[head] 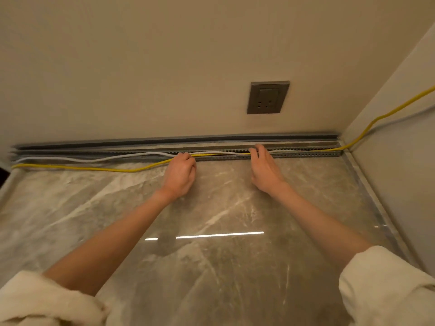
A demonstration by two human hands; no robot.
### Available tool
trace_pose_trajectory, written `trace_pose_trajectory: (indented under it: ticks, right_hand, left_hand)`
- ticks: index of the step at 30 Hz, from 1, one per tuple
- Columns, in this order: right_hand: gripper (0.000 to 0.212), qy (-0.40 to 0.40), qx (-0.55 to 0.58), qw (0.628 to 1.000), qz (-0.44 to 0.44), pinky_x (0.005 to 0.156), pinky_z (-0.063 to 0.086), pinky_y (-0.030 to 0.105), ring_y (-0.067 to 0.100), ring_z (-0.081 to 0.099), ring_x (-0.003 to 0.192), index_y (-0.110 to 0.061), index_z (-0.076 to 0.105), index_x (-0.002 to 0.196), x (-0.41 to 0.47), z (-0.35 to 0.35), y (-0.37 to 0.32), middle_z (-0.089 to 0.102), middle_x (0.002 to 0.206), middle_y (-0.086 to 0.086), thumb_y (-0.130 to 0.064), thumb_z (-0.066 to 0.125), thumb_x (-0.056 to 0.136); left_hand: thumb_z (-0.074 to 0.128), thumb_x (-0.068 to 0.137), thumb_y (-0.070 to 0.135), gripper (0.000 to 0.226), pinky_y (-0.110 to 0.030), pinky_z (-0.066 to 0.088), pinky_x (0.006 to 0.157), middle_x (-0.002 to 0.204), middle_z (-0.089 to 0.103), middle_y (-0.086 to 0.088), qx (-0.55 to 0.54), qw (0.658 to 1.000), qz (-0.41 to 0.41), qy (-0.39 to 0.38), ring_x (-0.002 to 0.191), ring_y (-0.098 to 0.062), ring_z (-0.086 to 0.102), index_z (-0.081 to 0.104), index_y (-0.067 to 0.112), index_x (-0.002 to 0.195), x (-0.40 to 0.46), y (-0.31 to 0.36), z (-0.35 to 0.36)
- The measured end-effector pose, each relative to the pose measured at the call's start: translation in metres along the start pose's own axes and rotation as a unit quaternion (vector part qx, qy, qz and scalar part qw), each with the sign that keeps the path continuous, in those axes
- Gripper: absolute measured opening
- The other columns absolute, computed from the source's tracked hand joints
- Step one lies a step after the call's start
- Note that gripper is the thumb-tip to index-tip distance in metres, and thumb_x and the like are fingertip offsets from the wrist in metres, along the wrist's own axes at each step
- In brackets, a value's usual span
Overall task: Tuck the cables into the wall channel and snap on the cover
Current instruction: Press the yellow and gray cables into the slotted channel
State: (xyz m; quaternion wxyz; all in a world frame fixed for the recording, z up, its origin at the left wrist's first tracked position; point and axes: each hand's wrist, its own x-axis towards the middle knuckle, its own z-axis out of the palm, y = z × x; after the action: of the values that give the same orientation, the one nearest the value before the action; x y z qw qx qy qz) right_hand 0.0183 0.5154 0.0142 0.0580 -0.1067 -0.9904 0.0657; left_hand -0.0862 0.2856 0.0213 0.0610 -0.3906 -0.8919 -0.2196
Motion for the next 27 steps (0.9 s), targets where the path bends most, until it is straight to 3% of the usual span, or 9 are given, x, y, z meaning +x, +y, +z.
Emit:
trace_pose_trajectory:
  ticks: [10, 14, 17, 23, 27]
  right_hand:
    - [0.056, -0.009, -0.006, 0.996, -0.094, 0.109, 0.034, 0.042, 0.038, 0.038, 0.129, 0.002, 0.036, 0.135, 0.032, 0.025, -0.122, 0.035, 0.142, 0.025, 0.004, 0.054, 0.081]
    - [0.057, 0.004, -0.019, 0.995, -0.095, 0.111, 0.032, 0.042, 0.035, 0.037, 0.132, 0.001, 0.034, 0.139, 0.049, 0.028, -0.141, 0.038, 0.144, 0.022, 0.005, 0.055, 0.086]
    - [0.05, 0.004, -0.031, 0.997, -0.076, 0.107, 0.036, 0.04, 0.033, 0.044, 0.126, 0.0, 0.042, 0.135, 0.058, 0.029, -0.15, 0.046, 0.137, 0.021, 0.002, 0.058, 0.087]
    - [0.034, 0.018, -0.024, 0.997, -0.067, 0.098, 0.042, 0.041, 0.032, 0.05, 0.115, -0.003, 0.054, 0.124, 0.067, 0.031, -0.157, 0.057, 0.123, 0.017, -0.013, 0.057, 0.092]
    - [0.027, 0.028, -0.023, 0.997, -0.064, 0.089, 0.047, 0.042, 0.033, 0.055, 0.106, 0.0, 0.062, 0.115, 0.069, 0.032, -0.158, 0.063, 0.112, 0.017, -0.014, 0.056, 0.092]
  left_hand:
    - [0.058, 0.085, 0.02, 0.022, -0.045, 0.044, 0.083, 0.103, 0.061, -0.018, 0.101, 0.993, -0.051, -0.031, 0.1, -0.036, 0.055, 0.063, 0.003, 0.097, -0.035, -0.122, -0.066]
    - [0.066, 0.082, 0.033, 0.06, -0.044, 0.038, 0.101, 0.135, 0.049, -0.014, 0.11, 0.989, -0.027, -0.099, 0.124, -0.033, 0.045, 0.044, 0.009, 0.133, -0.043, -0.157, -0.072]
    - [0.064, 0.084, 0.038, 0.07, -0.044, 0.032, 0.11, 0.146, 0.039, -0.01, 0.122, 0.985, -0.017, -0.118, 0.132, -0.03, 0.037, 0.033, 0.012, 0.141, -0.045, -0.169, -0.07]
    - [0.059, 0.088, 0.027, 0.054, -0.043, 0.041, 0.099, 0.132, 0.05, -0.015, 0.155, 0.984, 0.01, -0.093, 0.12, -0.032, 0.048, 0.041, 0.006, 0.135, -0.046, -0.181, -0.066]
    - [0.063, 0.085, 0.019, 0.047, -0.044, 0.049, 0.088, 0.119, 0.06, -0.021, 0.19, 0.977, 0.059, -0.076, 0.107, -0.036, 0.058, 0.051, -0.002, 0.126, -0.047, -0.185, -0.066]
